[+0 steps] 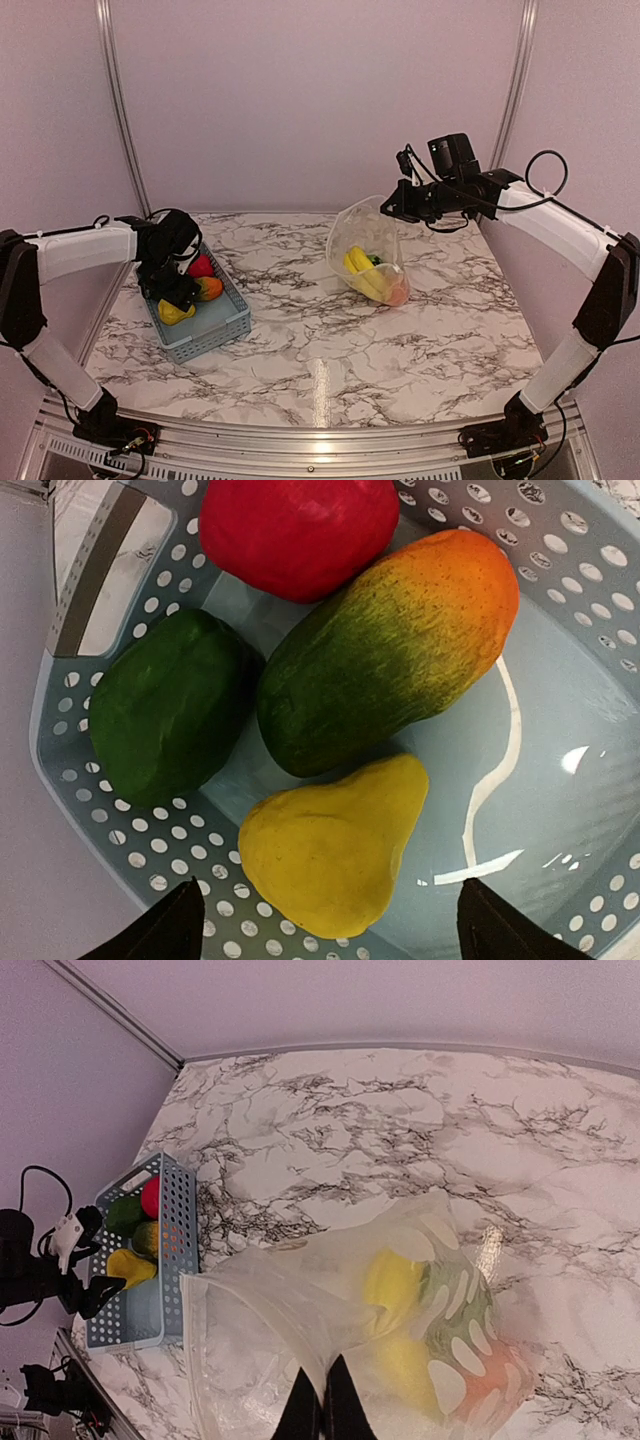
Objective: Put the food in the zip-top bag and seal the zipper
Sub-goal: Pick up the fake fruit from the bin.
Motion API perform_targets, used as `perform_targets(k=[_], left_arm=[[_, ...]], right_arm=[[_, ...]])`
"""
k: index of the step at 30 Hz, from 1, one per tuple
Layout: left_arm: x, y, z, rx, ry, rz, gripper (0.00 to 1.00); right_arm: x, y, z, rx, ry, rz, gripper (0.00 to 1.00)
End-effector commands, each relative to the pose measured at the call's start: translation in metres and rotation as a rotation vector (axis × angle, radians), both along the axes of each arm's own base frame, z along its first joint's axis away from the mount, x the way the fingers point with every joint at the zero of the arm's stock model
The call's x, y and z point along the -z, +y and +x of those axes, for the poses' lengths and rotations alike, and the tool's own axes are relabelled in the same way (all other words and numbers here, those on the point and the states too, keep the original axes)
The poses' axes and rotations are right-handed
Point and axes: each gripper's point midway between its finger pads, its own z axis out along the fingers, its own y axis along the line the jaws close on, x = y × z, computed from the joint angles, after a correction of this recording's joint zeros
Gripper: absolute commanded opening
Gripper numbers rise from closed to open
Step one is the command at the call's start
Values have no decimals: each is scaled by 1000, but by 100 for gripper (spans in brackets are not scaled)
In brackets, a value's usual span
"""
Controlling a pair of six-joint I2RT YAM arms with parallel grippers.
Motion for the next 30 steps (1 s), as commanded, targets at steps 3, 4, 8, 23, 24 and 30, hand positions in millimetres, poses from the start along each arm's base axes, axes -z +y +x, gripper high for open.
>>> perform_targets(k=[3, 4, 8, 23, 24, 30], left_arm=[[18, 15, -1, 18, 83, 137, 88], [19, 16, -1, 17, 90, 145, 88], [31, 17, -9, 18, 130, 148, 88], [54, -30, -46, 163, 291, 168, 53], [52, -32, -49, 135, 297, 182, 50], [7, -63, -50, 74, 200, 103, 43]], right_arm=[[-12, -3, -4, -4, -18, 20, 0], [-12, -4, -4, -4, -18, 20, 0], [-10, -5, -6, 0, -13, 20, 0], [-8, 0, -4, -12, -5, 35, 0], [-8, 0, -4, -12, -6, 35, 0], [-9, -2, -4, -10, -14, 21, 0]])
